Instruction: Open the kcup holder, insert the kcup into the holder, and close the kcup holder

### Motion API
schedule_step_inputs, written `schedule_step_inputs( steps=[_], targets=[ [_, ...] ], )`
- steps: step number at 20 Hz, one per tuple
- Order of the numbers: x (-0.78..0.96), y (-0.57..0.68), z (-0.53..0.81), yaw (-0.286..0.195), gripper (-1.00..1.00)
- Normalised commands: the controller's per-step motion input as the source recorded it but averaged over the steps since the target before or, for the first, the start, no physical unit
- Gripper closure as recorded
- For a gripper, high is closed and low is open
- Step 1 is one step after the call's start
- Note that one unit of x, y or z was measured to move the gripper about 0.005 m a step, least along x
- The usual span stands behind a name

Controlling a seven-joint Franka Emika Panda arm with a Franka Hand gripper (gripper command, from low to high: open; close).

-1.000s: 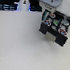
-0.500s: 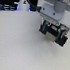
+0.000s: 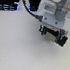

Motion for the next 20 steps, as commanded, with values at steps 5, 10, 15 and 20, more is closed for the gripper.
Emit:
schedule_step_inputs(
  steps=[5, 10, 15, 20],
  targets=[
    [-0.29, 0.38, -0.05, 0.157, -1.0],
    [-0.35, 0.45, 0.0, 0.135, -1.0],
    [-0.38, 0.47, 0.0, 0.127, -1.0],
    [-0.41, 0.51, 0.0, 0.115, -1.0]
  ],
)
